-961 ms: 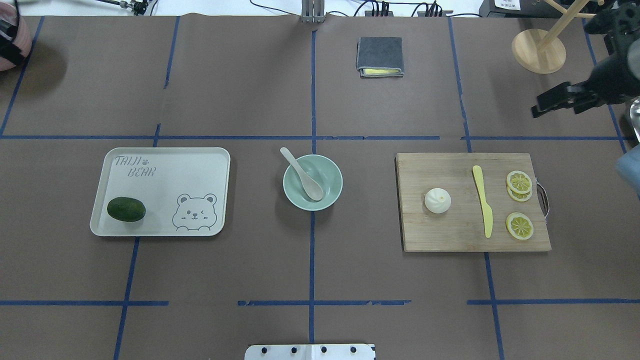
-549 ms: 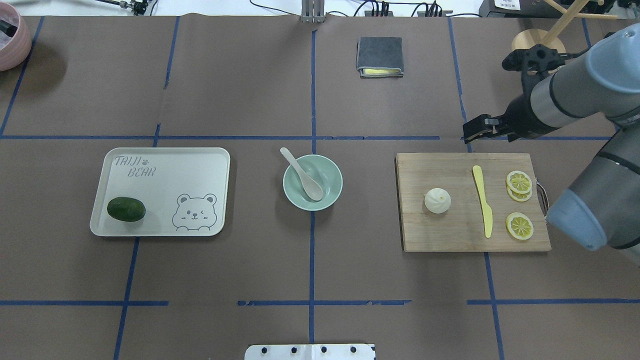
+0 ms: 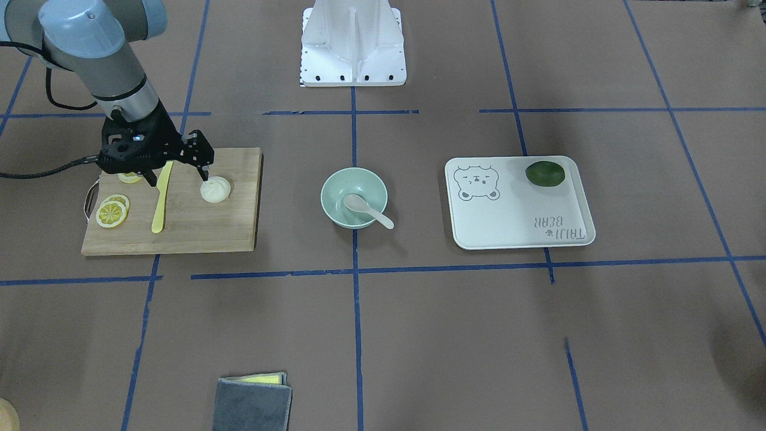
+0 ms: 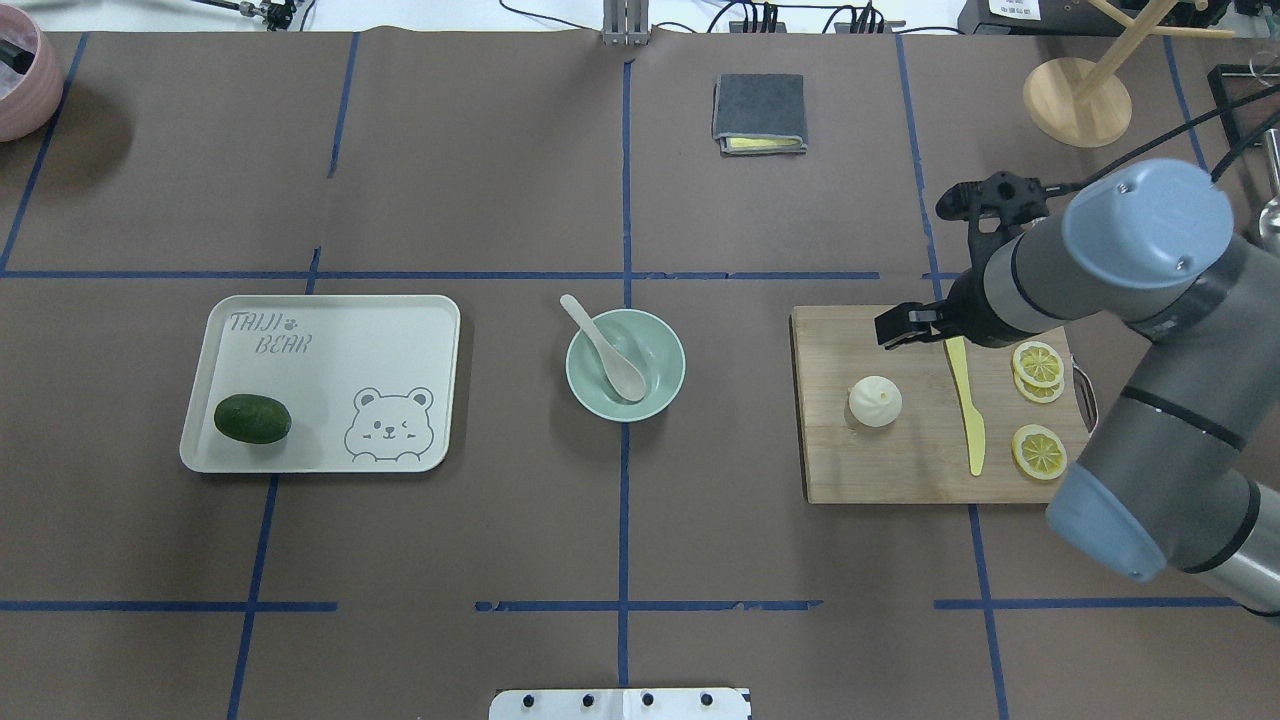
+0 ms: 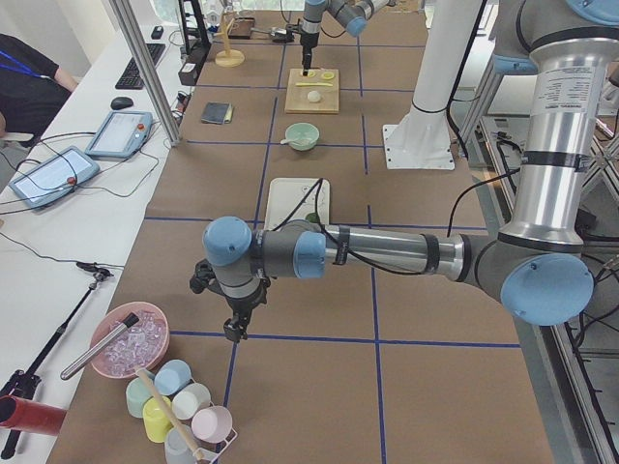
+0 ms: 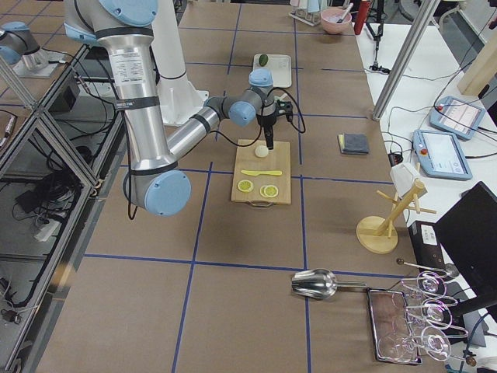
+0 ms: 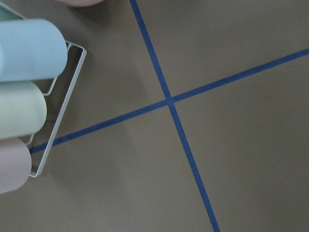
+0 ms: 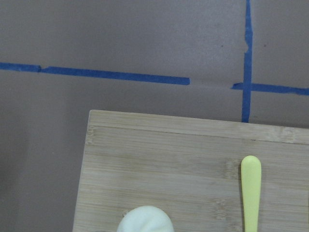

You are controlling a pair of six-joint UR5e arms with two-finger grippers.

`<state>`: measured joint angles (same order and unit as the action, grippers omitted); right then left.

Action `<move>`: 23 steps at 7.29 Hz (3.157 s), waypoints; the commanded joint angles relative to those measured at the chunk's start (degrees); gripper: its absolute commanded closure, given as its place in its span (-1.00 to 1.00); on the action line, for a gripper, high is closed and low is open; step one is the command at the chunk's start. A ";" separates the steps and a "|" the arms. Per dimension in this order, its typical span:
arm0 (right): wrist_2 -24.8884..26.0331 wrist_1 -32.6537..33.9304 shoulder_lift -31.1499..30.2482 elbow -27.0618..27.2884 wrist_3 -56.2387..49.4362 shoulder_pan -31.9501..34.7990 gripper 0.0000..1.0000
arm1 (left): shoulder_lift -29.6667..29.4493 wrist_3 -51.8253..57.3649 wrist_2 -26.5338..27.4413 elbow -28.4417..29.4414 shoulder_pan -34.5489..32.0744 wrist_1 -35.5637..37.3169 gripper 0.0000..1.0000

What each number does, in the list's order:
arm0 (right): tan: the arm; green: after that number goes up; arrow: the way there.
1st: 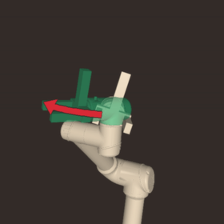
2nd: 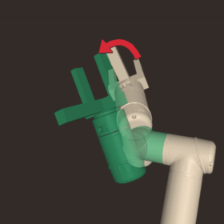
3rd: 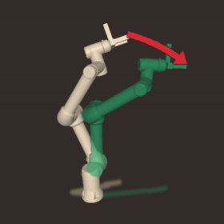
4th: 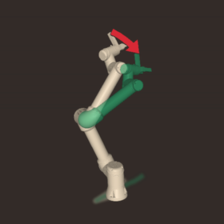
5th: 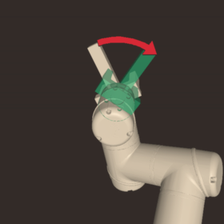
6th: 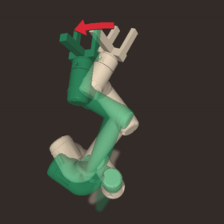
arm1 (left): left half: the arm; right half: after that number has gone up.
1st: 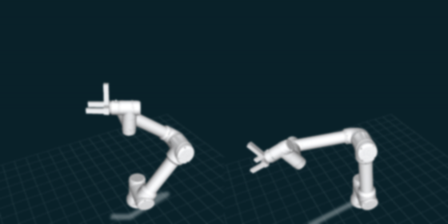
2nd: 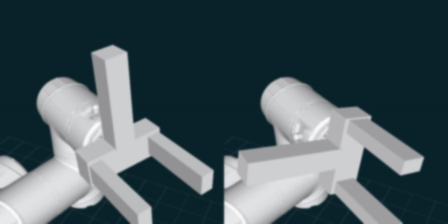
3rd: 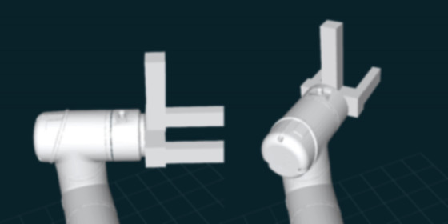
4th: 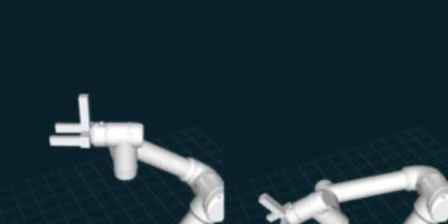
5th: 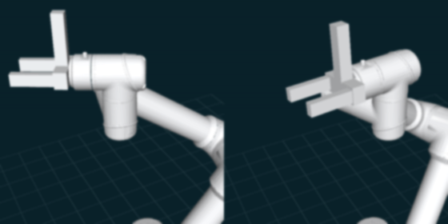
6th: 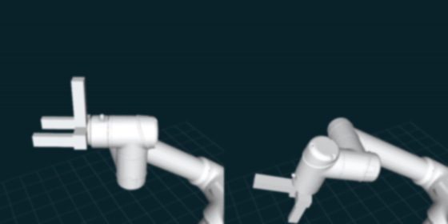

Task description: Put spoon and bun in bowl

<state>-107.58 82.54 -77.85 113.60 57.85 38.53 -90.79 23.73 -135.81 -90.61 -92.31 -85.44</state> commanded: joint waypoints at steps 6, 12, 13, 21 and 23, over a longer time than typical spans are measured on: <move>3.96 -0.01 3.31 -5.83 1.04 -6.45 -0.70 | 2.11 0.79 -0.60 -1.06 -0.33 0.01 -1.00; 4.66 0.07 3.32 -5.07 0.51 -6.02 1.00 | 2.11 0.79 -0.68 -1.06 -0.32 0.01 -1.00; 4.66 0.25 3.41 -3.93 1.12 -5.93 1.00 | 2.11 0.79 -0.68 -1.06 -0.32 -0.08 -1.00; 9.23 13.79 38.56 -24.92 14.48 -9.52 0.79 | 1.93 0.79 -0.77 -1.06 -0.32 -0.17 -1.00; 10.45 13.87 38.39 -24.92 14.49 -10.32 -1.00 | 1.93 0.79 -0.77 -1.06 -0.32 -0.25 -1.00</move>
<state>-98.04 96.39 -39.63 88.98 72.10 28.71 -88.84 24.52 -136.58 -91.67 -92.64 -85.66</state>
